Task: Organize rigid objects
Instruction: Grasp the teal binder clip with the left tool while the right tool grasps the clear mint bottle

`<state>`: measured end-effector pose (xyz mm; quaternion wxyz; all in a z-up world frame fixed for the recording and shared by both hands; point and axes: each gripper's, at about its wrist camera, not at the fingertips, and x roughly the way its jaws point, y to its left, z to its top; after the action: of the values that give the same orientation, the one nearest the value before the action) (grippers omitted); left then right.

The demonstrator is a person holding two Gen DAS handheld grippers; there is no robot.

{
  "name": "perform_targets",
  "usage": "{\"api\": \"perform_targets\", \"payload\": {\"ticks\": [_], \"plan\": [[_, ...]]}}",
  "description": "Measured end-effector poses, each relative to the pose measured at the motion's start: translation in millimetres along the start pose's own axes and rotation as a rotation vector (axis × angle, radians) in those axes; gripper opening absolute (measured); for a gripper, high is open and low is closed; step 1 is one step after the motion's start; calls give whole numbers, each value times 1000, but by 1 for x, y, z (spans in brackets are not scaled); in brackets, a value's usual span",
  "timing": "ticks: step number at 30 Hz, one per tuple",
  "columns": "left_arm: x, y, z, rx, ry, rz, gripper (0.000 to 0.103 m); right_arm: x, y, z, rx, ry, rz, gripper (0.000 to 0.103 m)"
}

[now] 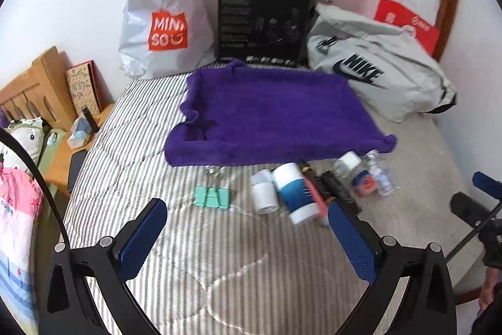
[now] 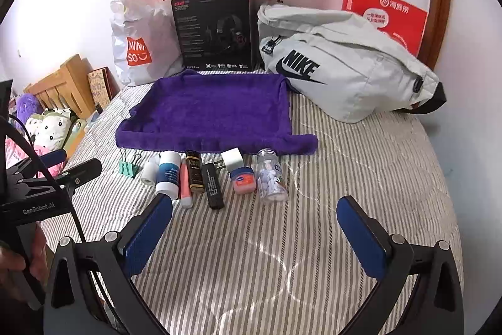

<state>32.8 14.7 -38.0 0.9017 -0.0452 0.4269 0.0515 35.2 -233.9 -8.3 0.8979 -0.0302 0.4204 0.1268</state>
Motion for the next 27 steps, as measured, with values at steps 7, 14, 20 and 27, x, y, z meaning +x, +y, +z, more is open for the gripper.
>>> {"api": "perform_targets", "payload": {"ticks": [7,14,20,27], "plan": [[48,19,-2,-35,68,17,103,39,-3,9,3,64,43,103],[90,38,-12,-48,103,9,101,70,-4,9,-19,104,72,103],[112,47,-14,-51,97,-19,97,89,-8,3,-11,140,96,102],[120,46,-16,-1,68,1,72,104,-23,-3,26,150,124,94]]}}
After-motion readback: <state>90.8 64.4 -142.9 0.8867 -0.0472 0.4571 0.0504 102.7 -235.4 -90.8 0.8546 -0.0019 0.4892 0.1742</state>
